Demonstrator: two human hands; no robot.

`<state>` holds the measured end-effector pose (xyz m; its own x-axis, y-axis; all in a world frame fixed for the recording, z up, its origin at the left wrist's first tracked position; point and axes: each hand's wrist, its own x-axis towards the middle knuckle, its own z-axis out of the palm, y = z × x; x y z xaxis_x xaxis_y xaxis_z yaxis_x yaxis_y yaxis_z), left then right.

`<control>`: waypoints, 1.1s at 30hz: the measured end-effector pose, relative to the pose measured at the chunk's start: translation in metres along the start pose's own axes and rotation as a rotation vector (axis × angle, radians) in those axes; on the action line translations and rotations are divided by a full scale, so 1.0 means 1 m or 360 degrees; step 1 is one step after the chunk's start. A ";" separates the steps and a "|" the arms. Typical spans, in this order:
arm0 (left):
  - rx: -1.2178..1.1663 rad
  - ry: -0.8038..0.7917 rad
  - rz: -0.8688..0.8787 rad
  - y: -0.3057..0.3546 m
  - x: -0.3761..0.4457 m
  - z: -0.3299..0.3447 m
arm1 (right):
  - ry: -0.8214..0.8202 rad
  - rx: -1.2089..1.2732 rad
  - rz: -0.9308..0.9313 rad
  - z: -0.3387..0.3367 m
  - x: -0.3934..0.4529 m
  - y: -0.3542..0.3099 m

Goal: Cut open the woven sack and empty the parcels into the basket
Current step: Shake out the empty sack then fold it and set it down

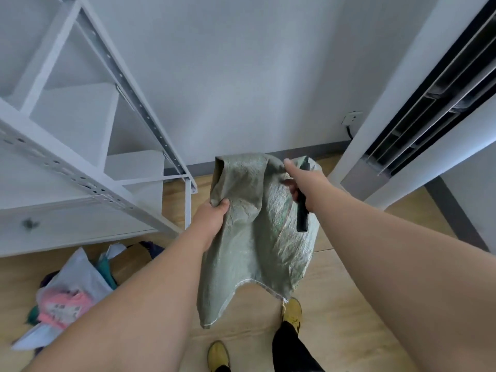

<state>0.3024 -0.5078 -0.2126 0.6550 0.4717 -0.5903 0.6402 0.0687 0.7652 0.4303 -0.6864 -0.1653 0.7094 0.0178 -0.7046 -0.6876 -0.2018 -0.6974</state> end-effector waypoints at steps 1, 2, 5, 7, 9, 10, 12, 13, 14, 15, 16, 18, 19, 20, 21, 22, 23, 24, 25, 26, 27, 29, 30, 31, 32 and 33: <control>0.0016 0.0020 -0.0039 0.003 0.007 0.002 | -0.0031 -0.0012 0.0036 -0.004 0.009 0.004; 0.0020 0.0047 -0.0089 0.006 0.014 0.004 | -0.0071 -0.0012 0.0078 -0.007 0.017 0.009; -0.0056 0.0118 -0.0259 0.011 0.031 0.008 | -0.0210 -0.0089 0.0227 -0.006 0.041 0.028; -0.0196 0.0164 -0.0374 0.010 0.040 0.009 | -0.0291 -0.0274 0.0356 0.005 0.051 0.047; -0.0429 0.0209 -0.0515 0.006 0.046 0.009 | -0.0347 -0.0388 0.0499 0.021 0.056 0.070; -0.0576 0.0208 -0.0581 0.002 0.047 0.010 | -0.0365 -0.0395 0.0564 0.029 0.056 0.082; -0.0845 0.0171 -0.0674 -0.006 0.050 0.013 | -0.0388 -0.0347 0.0681 0.044 0.055 0.104; -0.0967 0.0160 -0.0709 -0.012 0.052 0.015 | -0.0395 -0.0321 0.0740 0.050 0.054 0.113; -0.1090 0.0157 -0.0739 -0.018 0.056 0.017 | -0.0406 -0.0295 0.0792 0.056 0.054 0.120; -0.1220 0.0152 -0.0761 -0.022 0.058 0.020 | -0.0423 -0.0265 0.0833 0.061 0.055 0.125; -0.1335 0.0150 -0.0774 -0.026 0.061 0.022 | -0.0441 -0.0238 0.0860 0.065 0.057 0.129; -0.1491 0.0163 -0.0812 -0.032 0.068 0.025 | -0.0435 -0.0213 0.0899 0.074 0.061 0.134; -0.1531 0.0176 -0.0844 -0.035 0.071 0.026 | -0.0417 -0.0203 0.0919 0.077 0.063 0.137; -0.1541 0.0190 -0.0877 -0.037 0.074 0.026 | -0.0407 -0.0188 0.0933 0.081 0.064 0.139; -0.1546 0.0203 -0.0916 -0.040 0.077 0.024 | -0.0414 -0.0170 0.0945 0.085 0.066 0.142; -0.1563 0.0204 -0.0945 -0.044 0.081 0.022 | -0.0445 -0.0158 0.0952 0.088 0.067 0.144; -0.1613 0.0184 -0.0959 -0.047 0.083 0.018 | -0.0499 -0.0157 0.0961 0.092 0.067 0.146; -0.1663 0.0148 -0.0955 -0.051 0.085 0.011 | -0.0563 -0.0165 0.0972 0.097 0.067 0.148; -0.1664 0.0125 -0.0960 -0.056 0.087 0.004 | -0.0616 -0.0176 0.0980 0.102 0.067 0.150; -0.1600 0.0122 -0.0984 -0.061 0.088 -0.005 | -0.0647 -0.0199 0.0981 0.106 0.068 0.153; -0.1503 0.0108 -0.1016 -0.066 0.088 -0.014 | -0.0649 -0.0243 0.0966 0.111 0.068 0.155; -0.1333 -0.0034 -0.0984 -0.071 0.085 -0.031 | -0.0532 -0.0374 0.0842 0.117 0.071 0.156; -0.1275 -0.0133 -0.0928 -0.071 0.083 -0.039 | -0.0401 -0.0432 0.0730 0.118 0.074 0.155; -0.1222 -0.0214 -0.0869 -0.070 0.082 -0.047 | -0.0246 -0.0479 0.0590 0.118 0.078 0.153; -0.1161 -0.0269 -0.0822 -0.069 0.081 -0.057 | -0.0106 -0.0525 0.0434 0.116 0.082 0.149; -0.1085 -0.0300 -0.0788 -0.067 0.080 -0.068 | 0.0000 -0.0573 0.0285 0.113 0.085 0.142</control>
<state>0.2851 -0.4149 -0.2936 0.4587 0.0982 -0.8831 0.5283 0.7690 0.3599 0.3754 -0.6027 -0.3397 0.5831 -0.0491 -0.8109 -0.7024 -0.5321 -0.4728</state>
